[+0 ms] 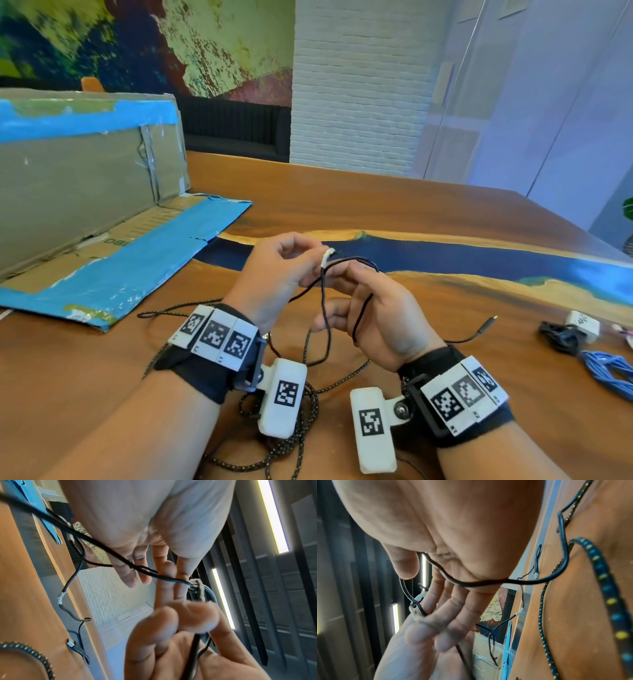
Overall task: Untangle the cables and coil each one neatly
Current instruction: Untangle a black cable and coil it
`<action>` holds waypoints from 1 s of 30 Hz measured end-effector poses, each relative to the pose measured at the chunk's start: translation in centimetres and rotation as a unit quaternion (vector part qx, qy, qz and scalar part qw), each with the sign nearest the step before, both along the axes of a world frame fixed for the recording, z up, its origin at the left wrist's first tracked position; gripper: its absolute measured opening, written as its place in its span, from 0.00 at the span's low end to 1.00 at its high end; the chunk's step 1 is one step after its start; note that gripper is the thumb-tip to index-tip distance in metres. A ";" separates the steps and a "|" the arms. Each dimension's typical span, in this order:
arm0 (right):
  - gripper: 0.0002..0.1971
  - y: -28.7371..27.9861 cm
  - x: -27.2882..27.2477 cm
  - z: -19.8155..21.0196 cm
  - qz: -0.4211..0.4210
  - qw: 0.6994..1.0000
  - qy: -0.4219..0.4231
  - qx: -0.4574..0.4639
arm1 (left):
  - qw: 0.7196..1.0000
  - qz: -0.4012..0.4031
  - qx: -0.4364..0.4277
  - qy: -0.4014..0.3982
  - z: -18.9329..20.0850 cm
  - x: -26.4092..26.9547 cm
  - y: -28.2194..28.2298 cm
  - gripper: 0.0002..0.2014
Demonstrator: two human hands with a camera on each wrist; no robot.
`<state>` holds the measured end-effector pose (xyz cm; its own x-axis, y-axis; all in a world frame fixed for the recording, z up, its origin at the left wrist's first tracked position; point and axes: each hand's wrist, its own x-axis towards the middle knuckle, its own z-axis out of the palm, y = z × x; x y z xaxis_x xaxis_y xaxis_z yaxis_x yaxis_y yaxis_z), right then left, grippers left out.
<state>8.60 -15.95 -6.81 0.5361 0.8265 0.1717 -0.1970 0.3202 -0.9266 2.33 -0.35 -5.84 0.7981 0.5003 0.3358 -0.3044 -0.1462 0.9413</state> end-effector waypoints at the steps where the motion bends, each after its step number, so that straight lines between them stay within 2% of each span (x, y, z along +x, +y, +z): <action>1: 0.19 -0.1 0.0 0.1 -0.004 1.000 0.002 0.013 | 1.000 -0.006 -0.014 0.001 0.1 0.0 0.0 0.10; 4: 0.18 -0.2 0.2 0.4 -0.013 1.000 -0.004 0.027 | 0.998 -0.058 -0.031 0.009 0.6 -0.5 -0.2 0.19; 7: 0.19 0.2 0.4 0.1 -0.015 1.000 -0.018 0.013 | 0.996 -0.089 0.023 0.021 0.4 -0.7 -0.4 0.15; 11: 0.17 0.3 0.6 0.0 -0.064 0.998 -0.001 0.008 | 0.998 -0.047 0.031 0.018 0.2 -0.5 -0.3 0.12; 13: 0.15 -0.2 0.9 0.2 -0.098 0.995 0.010 0.007 | 0.999 -0.018 0.026 0.016 0.3 -0.5 0.1 0.16; 17: 0.14 -1.1 2.0 0.4 -0.104 0.994 -0.010 0.010 | 0.998 0.025 0.051 0.019 0.6 -0.6 0.9 0.27; 20: 0.10 -1.9 3.3 1.0 -0.199 0.980 0.002 0.031 | 0.998 0.030 0.044 0.039 1.2 -1.0 1.4 0.23; 23: 0.12 -3.4 5.5 1.5 -0.340 0.939 0.035 0.032 | 0.999 0.021 -0.028 0.037 1.5 -1.2 2.5 0.19; 26: 0.15 -4.5 6.5 1.4 -0.401 0.914 -0.030 -0.057 | 0.998 0.036 -0.057 -0.003 1.6 -1.2 3.1 0.15; 30: 0.17 -3.9 4.8 1.9 -0.381 0.895 -0.194 -0.132 | 0.999 0.005 -0.028 -0.016 1.4 -1.0 2.1 0.14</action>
